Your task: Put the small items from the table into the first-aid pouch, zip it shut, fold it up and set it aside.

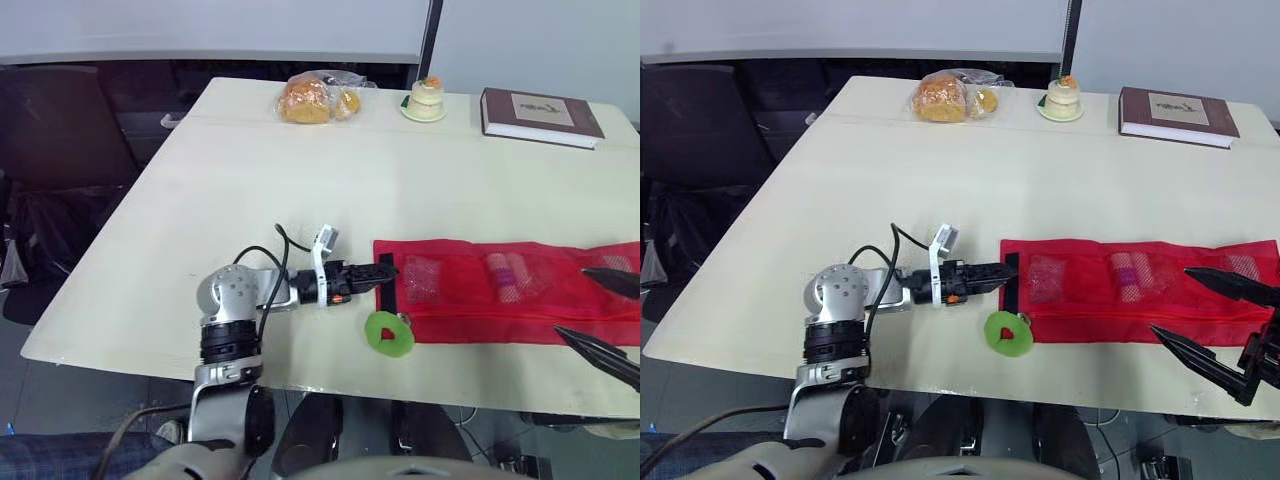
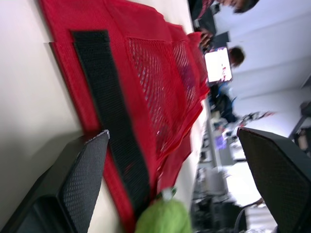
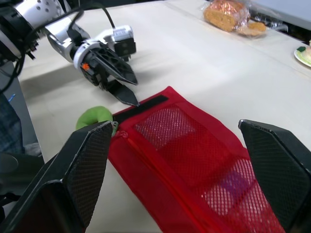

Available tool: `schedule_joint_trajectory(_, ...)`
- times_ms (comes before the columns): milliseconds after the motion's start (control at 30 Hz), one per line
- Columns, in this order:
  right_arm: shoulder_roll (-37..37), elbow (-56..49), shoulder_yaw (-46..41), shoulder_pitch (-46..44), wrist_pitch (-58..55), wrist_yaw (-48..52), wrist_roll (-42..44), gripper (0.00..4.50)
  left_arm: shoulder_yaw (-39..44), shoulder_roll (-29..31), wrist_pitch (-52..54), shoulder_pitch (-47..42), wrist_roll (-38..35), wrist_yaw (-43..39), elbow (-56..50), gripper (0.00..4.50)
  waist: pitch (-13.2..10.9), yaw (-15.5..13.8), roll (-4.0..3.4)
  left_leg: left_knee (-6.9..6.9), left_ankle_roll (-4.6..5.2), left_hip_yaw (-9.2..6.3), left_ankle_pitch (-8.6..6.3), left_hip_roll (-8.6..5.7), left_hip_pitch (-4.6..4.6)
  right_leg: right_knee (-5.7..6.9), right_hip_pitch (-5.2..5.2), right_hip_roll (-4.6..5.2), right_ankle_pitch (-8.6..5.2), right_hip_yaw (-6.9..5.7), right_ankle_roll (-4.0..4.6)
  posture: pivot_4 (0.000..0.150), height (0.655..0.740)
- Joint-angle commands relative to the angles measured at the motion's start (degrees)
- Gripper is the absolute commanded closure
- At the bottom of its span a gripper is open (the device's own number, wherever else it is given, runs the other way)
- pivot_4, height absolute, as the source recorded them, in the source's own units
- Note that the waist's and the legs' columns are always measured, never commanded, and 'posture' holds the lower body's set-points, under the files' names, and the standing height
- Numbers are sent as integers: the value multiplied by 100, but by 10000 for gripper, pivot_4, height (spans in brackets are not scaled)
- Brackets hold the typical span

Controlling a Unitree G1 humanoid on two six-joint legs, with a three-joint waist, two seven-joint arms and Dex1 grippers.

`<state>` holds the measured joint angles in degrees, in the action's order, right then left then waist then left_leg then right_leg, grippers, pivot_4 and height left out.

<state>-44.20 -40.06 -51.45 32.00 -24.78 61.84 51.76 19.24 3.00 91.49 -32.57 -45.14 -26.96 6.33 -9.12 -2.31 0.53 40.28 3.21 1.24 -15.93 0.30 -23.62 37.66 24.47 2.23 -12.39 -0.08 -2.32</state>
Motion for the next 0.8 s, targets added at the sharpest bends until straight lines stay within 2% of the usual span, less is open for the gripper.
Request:
schedule_joint_trajectory(33, -96, -126, -58, -53, 4, -63, 94, 855, 4, -114, 99, -54, 136, 250, 275, 0, 0, 0, 0, 0, 0, 0, 0, 0, 0, 0, 0, 0, 0, 0, 0, 1500, 7289)
schedule_joint_trajectory(133, -117, -180, -62, -77, -38, -112, 161, 855, -70, -97, 101, -160, 83, 234, 349, 0, 0, 1, 1, 0, 0, 0, 0, -1, 1, 1, 0, 0, 0, 1, 1, 1500, 7289)
schedule_joint_trajectory(167, -125, -194, -42, -82, -42, -124, 167, 0, -67, -94, 100, -206, 97, 224, 395, 4863, 0, 1, 1, 0, 0, 0, 0, 0, 0, 1, 0, 0, 0, 1, 1, 1500, 7289)
schedule_joint_trajectory(200, -130, -206, -21, -89, -46, -139, 169, 0, -78, -80, 85, -244, 103, 199, 435, 5634, 0, 3, 1, 0, 0, -1, 0, 0, 0, 1, 0, 0, 0, 1, 1, 1500, 7289)
schedule_joint_trajectory(233, -132, -214, -4, -97, -49, -152, 166, 0, -94, -62, 65, -272, 101, 176, 467, 10714, -1, 5, 2, 0, 0, -1, 0, 0, 0, 1, 0, 0, 0, 0, 1, 1500, 7289)
schedule_joint_trajectory(300, -136, -223, 42, -132, -55, -174, 147, 0, -110, -38, 23, -327, 94, 135, 539, 15840, -2, 15, 4, 0, 0, -1, 0, 0, -1, 0, 0, 0, 0, 0, 1, 1500, 7289)
schedule_joint_trajectory(333, -143, -229, 81, -176, -63, -205, 149, 0, -97, -40, -15, -371, 83, 108, 585, 21494, -2, 15, 4, 0, 0, -2, 0, 1, -1, 1, 1, 0, 1, 0, 1, 1500, 7289)
schedule_joint_trajectory(433, -159, -234, 186, -288, -85, -280, 144, 0, -14, -77, -65, -459, 34, 94, 663, 29756, -4, 16, 7, 0, 0, -3, 0, 1, -2, 1, 1, 0, 1, -1, 2, 1500, 7289)
schedule_joint_trajectory(500, -158, -239, 261, -353, -97, -315, 132, 0, -22, -67, -83, -465, 9, 70, 660, 42291, -4, 11, 7, 0, 0, -4, 0, 1, -2, 1, 1, 1, 1, -2, 2, 1500, 7289)
schedule_joint_trajectory(533, -157, -240, 307, -385, -101, -332, 130, 0, -35, -55, -101, -461, 6, 55, 659, 43944, -3, 12, 6, 0, 0, -4, 0, 1, -2, 1, 1, 1, 1, -2, 2, 1500, 7289)
schedule_joint_trajectory(800, -115, -230, 882, -706, -36, -514, -2, 0, 85, 39, -246, -496, -68, -2, 554, 43944, -5, 20, 8, 0, -1, -4, 0, 2, -3, 2, 3, 0, 1, -2, 2, 1500, 7289)
